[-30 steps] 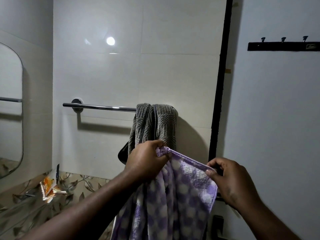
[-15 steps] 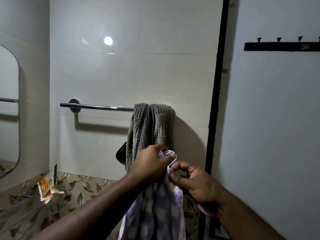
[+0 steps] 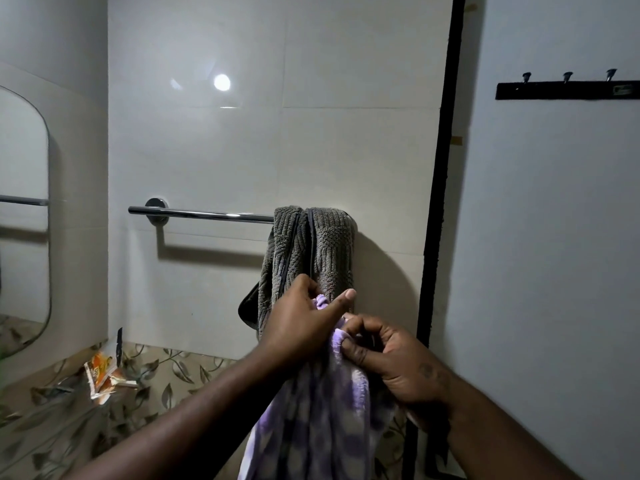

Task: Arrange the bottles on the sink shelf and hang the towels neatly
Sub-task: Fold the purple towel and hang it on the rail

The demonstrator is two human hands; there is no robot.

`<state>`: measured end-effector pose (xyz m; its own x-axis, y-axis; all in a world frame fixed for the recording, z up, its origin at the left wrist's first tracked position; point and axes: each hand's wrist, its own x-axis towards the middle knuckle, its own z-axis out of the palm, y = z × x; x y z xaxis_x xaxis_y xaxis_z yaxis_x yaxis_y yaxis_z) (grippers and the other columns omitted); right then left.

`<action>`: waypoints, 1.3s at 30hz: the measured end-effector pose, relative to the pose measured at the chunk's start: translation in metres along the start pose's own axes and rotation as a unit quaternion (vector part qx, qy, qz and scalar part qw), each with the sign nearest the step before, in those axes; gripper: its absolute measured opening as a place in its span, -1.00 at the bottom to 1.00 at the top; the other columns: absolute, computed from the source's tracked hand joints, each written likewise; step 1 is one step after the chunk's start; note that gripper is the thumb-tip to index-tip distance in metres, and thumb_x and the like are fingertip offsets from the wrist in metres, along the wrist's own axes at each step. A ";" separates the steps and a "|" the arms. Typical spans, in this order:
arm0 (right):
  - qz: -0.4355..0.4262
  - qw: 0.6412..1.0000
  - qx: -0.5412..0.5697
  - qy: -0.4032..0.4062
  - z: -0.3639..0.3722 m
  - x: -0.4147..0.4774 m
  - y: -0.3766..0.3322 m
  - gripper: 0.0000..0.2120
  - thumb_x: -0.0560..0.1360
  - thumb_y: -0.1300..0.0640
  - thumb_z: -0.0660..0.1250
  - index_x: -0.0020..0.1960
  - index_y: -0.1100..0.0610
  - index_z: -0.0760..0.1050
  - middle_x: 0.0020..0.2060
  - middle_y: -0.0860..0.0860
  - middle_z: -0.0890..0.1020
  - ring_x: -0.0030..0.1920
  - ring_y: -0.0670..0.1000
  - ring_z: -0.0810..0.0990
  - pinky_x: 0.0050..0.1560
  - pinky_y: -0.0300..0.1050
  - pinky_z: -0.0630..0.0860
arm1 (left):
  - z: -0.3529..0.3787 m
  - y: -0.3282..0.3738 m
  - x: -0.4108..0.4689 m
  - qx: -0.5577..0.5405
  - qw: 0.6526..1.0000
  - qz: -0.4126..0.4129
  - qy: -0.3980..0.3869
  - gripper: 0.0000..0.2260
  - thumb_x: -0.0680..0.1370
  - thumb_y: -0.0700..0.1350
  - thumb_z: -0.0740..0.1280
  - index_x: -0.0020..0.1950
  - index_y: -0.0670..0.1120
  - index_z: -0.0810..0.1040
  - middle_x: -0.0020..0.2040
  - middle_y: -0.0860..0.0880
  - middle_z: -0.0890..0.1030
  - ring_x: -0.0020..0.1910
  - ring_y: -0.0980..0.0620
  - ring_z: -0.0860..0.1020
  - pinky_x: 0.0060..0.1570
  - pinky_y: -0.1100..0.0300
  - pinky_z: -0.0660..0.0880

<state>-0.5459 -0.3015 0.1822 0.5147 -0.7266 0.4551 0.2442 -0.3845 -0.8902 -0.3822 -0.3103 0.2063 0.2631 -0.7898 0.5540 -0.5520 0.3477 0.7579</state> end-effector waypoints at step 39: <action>0.007 0.997 -0.072 0.003 -0.003 -0.001 -0.002 -0.88 0.50 0.20 0.40 -0.19 0.05 0.61 -0.02 -0.06 0.70 -0.07 -0.16 0.66 0.02 -0.26 0.59 | -0.021 0.013 -0.013 0.209 0.960 0.130 -0.132 -0.57 0.66 0.22 0.22 -0.26 -0.06 0.41 -0.34 -0.01 0.51 -0.22 -0.15 0.54 -0.24 0.00 0.43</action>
<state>-0.5495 -0.3012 0.1839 0.5117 -0.7363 0.4428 0.1167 -0.4510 -0.8848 -0.3763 -0.2856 0.2159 -0.1065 -0.8236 0.5570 -0.8553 0.3616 0.3710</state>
